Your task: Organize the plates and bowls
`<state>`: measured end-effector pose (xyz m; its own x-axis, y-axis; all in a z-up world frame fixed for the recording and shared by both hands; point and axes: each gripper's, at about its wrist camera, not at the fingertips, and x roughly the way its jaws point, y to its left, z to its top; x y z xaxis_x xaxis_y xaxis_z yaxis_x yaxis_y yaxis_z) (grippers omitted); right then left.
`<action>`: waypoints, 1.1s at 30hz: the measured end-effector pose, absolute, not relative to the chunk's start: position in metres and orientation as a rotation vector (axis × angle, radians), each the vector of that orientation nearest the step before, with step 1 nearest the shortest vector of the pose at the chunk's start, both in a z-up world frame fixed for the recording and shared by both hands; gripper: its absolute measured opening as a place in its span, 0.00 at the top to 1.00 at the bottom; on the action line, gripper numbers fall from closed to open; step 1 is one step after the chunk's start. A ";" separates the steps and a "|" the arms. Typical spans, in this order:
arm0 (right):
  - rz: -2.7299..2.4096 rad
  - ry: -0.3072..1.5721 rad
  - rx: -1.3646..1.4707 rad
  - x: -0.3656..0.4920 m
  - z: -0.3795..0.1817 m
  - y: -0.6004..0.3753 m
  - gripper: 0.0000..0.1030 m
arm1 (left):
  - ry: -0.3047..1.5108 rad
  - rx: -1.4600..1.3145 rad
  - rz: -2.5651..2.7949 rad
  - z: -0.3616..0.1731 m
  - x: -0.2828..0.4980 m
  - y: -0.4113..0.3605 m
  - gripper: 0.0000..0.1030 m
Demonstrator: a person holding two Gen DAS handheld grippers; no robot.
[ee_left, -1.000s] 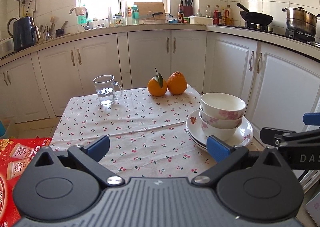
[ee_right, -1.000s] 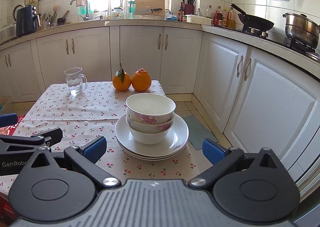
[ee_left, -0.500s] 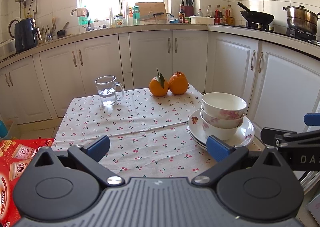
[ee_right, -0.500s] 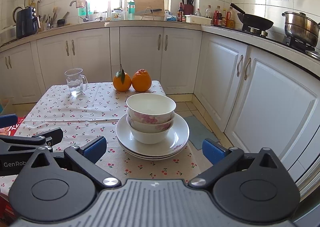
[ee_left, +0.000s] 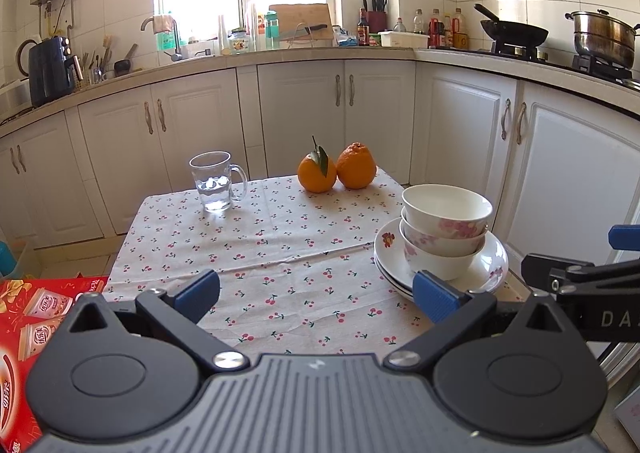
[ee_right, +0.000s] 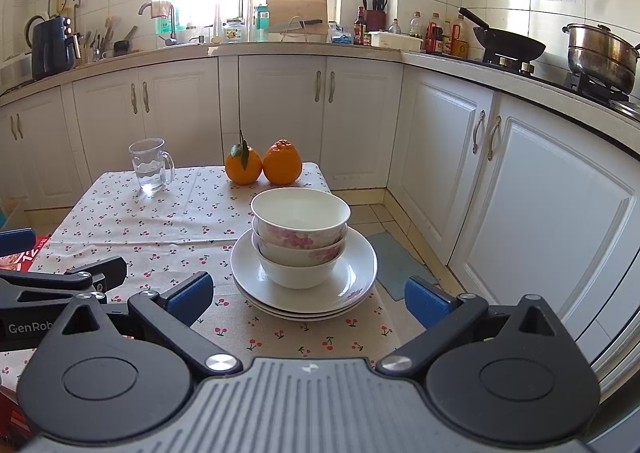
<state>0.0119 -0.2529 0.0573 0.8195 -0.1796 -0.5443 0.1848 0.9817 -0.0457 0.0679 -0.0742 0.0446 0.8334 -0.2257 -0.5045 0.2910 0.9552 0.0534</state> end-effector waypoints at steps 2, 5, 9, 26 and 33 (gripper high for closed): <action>-0.195 0.578 0.009 0.012 0.057 -0.253 0.00 | 0.517 0.131 -0.274 0.045 0.068 -0.074 0.01; -0.194 0.577 0.008 0.012 0.058 -0.253 0.00 | 0.517 0.129 -0.274 0.045 0.068 -0.074 0.01; -0.196 0.575 0.006 0.011 0.058 -0.252 0.00 | 0.518 0.131 -0.274 0.045 0.068 -0.074 0.01; -0.199 0.575 0.003 0.011 0.059 -0.253 0.00 | 0.525 0.132 -0.274 0.044 0.069 -0.075 0.01; -0.199 0.576 0.000 0.011 0.058 -0.253 0.00 | 0.531 0.131 -0.275 0.042 0.071 -0.075 0.01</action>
